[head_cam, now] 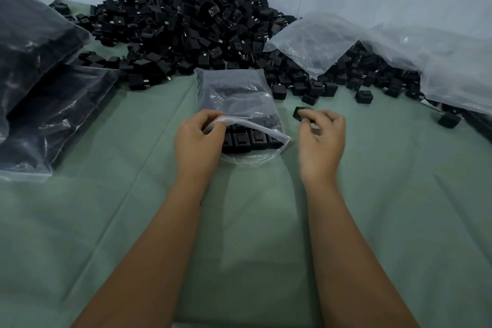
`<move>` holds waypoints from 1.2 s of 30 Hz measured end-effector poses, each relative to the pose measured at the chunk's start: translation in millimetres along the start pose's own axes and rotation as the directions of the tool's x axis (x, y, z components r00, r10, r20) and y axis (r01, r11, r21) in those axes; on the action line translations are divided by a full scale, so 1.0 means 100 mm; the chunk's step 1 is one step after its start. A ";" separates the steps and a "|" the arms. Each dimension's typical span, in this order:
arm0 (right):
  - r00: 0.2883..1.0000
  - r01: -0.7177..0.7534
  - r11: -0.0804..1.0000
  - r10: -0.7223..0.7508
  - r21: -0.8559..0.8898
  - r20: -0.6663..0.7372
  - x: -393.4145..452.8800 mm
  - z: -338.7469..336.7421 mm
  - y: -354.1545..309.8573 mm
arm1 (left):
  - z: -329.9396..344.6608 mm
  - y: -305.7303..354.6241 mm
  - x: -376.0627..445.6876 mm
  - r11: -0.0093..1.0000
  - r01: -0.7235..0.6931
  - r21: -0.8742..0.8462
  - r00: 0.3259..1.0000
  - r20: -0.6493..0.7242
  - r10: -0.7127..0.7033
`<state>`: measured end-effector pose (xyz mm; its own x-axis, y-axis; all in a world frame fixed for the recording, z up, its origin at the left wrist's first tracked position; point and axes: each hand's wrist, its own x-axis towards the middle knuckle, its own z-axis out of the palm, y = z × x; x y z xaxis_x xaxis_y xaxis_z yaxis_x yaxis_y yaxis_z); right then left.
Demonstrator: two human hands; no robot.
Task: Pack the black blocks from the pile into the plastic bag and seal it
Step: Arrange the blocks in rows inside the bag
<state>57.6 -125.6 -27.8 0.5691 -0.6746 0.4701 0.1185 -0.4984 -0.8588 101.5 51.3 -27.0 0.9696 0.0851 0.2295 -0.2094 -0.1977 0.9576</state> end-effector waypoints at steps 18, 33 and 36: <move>0.890 0.358 0.874 -0.214 -0.329 0.402 -0.54 0.29 -0.38 | -0.02 0.02 -0.01 0.986 0.089 -0.140 0.996 -0.003 -0.090; 0.768 0.575 0.741 -0.342 -0.347 0.542 -0.63 0.26 -0.39 | -0.02 0.00 -0.04 0.991 -0.131 -0.019 0.986 -0.103 0.129; 0.745 0.592 0.717 -0.311 -0.369 0.591 -0.62 0.28 -0.41 | -0.02 -0.01 -0.04 0.987 -0.161 -0.007 0.981 -0.114 0.159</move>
<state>40.2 -48.5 -27.5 0.8676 -0.0259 0.4965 0.1214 -0.9574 -0.2620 97.9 52.7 -28.8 0.9029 0.1634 0.3975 -0.3638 -0.2019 0.9093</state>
